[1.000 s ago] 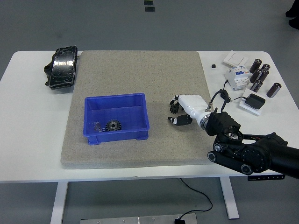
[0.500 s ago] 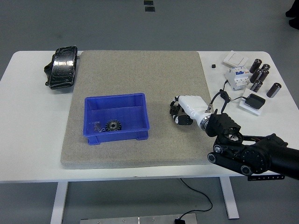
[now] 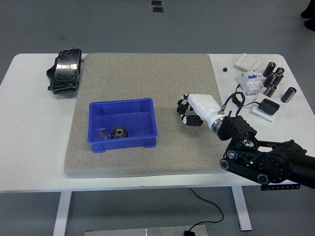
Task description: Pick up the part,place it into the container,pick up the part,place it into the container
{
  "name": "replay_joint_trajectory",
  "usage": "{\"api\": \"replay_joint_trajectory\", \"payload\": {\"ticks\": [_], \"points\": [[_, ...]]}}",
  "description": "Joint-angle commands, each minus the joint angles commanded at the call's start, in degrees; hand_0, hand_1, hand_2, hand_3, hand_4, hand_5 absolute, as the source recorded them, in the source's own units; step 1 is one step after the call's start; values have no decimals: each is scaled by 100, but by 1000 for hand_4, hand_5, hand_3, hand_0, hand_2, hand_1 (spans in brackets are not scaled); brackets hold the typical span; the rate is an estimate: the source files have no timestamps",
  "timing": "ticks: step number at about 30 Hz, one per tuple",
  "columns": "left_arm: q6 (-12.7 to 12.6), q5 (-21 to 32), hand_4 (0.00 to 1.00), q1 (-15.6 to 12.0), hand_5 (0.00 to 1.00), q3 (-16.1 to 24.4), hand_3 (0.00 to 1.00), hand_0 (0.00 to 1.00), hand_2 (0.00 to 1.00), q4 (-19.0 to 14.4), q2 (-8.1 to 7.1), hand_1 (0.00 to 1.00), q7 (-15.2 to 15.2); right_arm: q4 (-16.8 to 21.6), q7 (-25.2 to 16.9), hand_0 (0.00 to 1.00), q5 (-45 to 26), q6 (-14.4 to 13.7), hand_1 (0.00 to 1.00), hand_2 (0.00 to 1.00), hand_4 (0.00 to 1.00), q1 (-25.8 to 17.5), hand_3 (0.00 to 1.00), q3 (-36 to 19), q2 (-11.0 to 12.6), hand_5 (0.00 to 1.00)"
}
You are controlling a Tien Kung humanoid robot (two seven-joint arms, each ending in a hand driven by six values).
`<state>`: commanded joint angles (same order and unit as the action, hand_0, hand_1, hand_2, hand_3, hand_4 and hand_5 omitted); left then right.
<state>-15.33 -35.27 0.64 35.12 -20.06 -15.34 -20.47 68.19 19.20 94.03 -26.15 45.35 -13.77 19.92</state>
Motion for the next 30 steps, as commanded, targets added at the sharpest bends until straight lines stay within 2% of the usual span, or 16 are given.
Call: {"api": "replay_joint_trajectory", "payload": {"ticks": [4,5,10,11,14,16,17,20,22,23,30], "points": [[-5,-13,504,-12,393,14,564,677,584,-4,-5,662,-10,548,158,433,381,84,528,461,429,-42,675,-261,43,2],[-5,-17,504,-13,406,17,564,677,584,-5,-5,662,-12,669,195,419,473,120,543,538,382,-46,686,-274,37,82],[2,-24,504,-15,406,18,564,677,584,-6,-1,662,-21,1360,416,419,1056,272,543,538,382,-47,686,-166,-64,82],[3,-24,506,-14,410,17,565,678,585,-7,-2,662,-22,1508,456,466,1196,302,623,636,529,-37,688,-119,-85,283],[-3,-30,506,-15,410,24,565,678,585,-11,-8,662,-27,1817,517,466,1445,365,623,636,529,0,688,-7,-132,283],[-8,-36,506,-17,410,33,565,678,585,-14,-14,662,-31,1903,532,466,1497,388,623,636,529,25,688,57,-166,283],[-9,-35,507,-18,421,33,565,677,586,-15,-16,662,-30,1917,534,507,1507,394,632,639,547,38,687,90,-185,303],[-7,-45,507,-17,421,41,565,677,586,-17,-21,662,-37,1906,527,507,1487,397,632,639,547,78,687,187,-240,303],[-2,-47,507,-13,421,41,565,677,586,-14,-22,662,-33,1876,520,507,1454,385,632,639,547,101,687,255,-268,303],[1,-47,509,-11,425,41,565,677,587,-12,-23,662,-32,1861,516,569,1440,375,664,675,565,109,686,283,-278,315],[11,-62,509,-9,427,47,564,677,588,-9,-26,662,-36,1671,480,588,1296,280,691,695,569,131,693,430,-375,317]]}}
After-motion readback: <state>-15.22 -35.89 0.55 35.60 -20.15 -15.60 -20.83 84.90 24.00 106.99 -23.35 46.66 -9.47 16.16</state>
